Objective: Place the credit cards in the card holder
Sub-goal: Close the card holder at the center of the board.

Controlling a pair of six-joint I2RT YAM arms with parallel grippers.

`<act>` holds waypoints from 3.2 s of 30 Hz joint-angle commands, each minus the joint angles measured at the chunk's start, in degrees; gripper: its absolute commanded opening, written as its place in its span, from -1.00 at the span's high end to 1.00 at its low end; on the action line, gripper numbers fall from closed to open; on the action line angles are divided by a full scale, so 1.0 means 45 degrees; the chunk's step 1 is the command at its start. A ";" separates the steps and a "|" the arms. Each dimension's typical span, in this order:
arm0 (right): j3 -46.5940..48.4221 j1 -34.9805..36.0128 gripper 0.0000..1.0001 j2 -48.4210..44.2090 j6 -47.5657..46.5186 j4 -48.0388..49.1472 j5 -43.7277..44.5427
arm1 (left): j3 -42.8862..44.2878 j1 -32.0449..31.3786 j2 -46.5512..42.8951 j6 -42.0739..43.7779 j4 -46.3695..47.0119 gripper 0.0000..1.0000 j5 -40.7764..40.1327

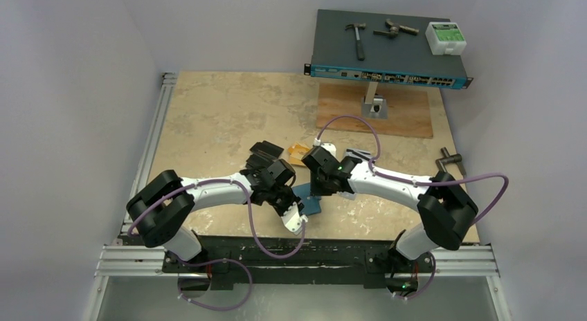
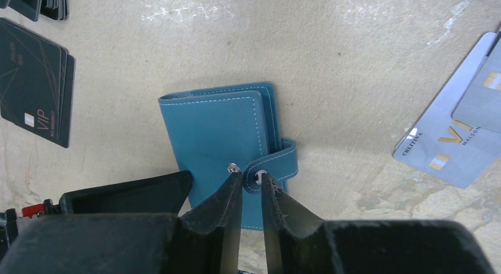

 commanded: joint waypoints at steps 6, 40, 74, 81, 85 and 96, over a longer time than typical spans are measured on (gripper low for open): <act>0.0628 0.0151 0.28 -0.0140 -0.0339 -0.0537 0.0710 | 0.0194 -0.0064 -0.0307 0.0112 0.0011 0.46 0.0006; 0.0289 0.0273 1.00 0.0014 0.0211 -0.0261 0.0415 | 0.0409 -0.0064 0.0821 0.1293 0.0140 0.39 -0.0327; 0.0789 0.0135 1.00 0.1232 -0.0795 -0.0104 0.0194 | 0.0187 -0.0064 0.0686 0.1670 -0.0493 0.51 -0.0406; 0.0902 0.0135 1.00 0.1281 -0.0716 -0.0187 0.0449 | 0.0216 -0.0064 0.0609 0.1670 -0.0599 0.53 -0.0391; 0.0959 0.0155 1.00 0.1553 -0.0835 -0.0098 0.0461 | 0.0234 -0.0069 0.0592 0.1637 -0.0628 0.54 -0.0399; 0.0601 0.0398 1.00 0.1906 -0.0967 0.0359 -0.0319 | 0.0332 -0.0064 0.0689 0.1576 -0.0648 0.56 -0.0403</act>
